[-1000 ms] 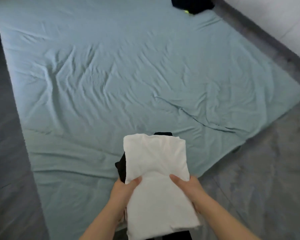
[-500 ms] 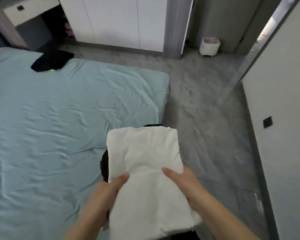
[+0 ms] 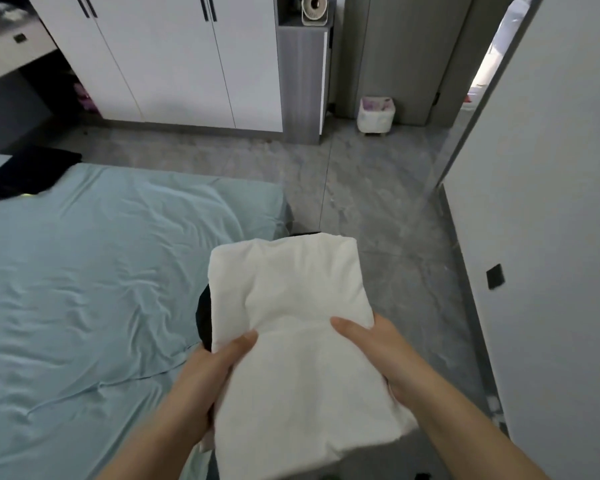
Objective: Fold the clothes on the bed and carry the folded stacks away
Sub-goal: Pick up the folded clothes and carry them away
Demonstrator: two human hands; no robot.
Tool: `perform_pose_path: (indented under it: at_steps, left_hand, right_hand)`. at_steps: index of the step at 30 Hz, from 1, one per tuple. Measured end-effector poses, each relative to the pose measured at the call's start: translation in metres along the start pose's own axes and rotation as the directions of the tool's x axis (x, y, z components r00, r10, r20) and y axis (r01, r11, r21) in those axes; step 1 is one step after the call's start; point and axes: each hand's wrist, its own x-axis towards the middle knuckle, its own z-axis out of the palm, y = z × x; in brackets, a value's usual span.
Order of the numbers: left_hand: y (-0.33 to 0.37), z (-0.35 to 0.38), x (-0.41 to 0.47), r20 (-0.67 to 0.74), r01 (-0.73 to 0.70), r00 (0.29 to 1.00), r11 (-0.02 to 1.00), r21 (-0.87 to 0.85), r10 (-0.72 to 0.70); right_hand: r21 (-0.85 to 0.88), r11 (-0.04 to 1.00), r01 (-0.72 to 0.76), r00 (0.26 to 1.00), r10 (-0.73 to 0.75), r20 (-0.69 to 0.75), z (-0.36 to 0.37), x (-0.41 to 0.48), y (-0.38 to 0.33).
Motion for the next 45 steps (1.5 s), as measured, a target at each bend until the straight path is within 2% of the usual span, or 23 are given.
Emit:
perform_pose_path:
  at_steps: [8, 14, 25, 33, 38, 45]
  left_hand:
    - [0.071, 0.059, 0.101, 0.089, -0.009, 0.996, 0.998, 0.062, 0.003]
    - [0.145, 0.108, 0.212, 0.196, -0.017, 0.981, 0.993, 0.116, -0.006]
    - [0.266, 0.173, 0.385, 0.251, 0.001, 0.967, 0.989, 0.149, -0.038]
    - [0.333, 0.25, 0.521, 0.227, 0.013, 0.974, 0.998, 0.067, -0.028]
    - [0.384, 0.289, 0.602, 0.169, 0.043, 0.985, 0.999, -0.024, -0.038]
    - [0.447, 0.299, 0.704, -0.025, 0.088, 0.996, 0.994, -0.071, -0.09]
  right_hand:
    - [0.008, 0.999, 0.034, 0.992, -0.033, -0.126, -0.035, 0.091, -0.057]
    - [0.089, 0.996, 0.001, 0.969, 0.021, -0.247, -0.051, 0.183, -0.108]
    - [0.114, 0.993, 0.028, 0.948, 0.01, -0.318, -0.067, 0.357, -0.215]
    - [0.077, 0.997, -0.011, 0.984, 0.024, -0.175, -0.119, 0.525, -0.302]
    - [-0.02, 1.0, -0.007, 0.995, 0.005, -0.099, -0.141, 0.638, -0.373]
    - [-0.128, 0.99, -0.052, 0.998, 0.056, 0.026, -0.123, 0.786, -0.447]
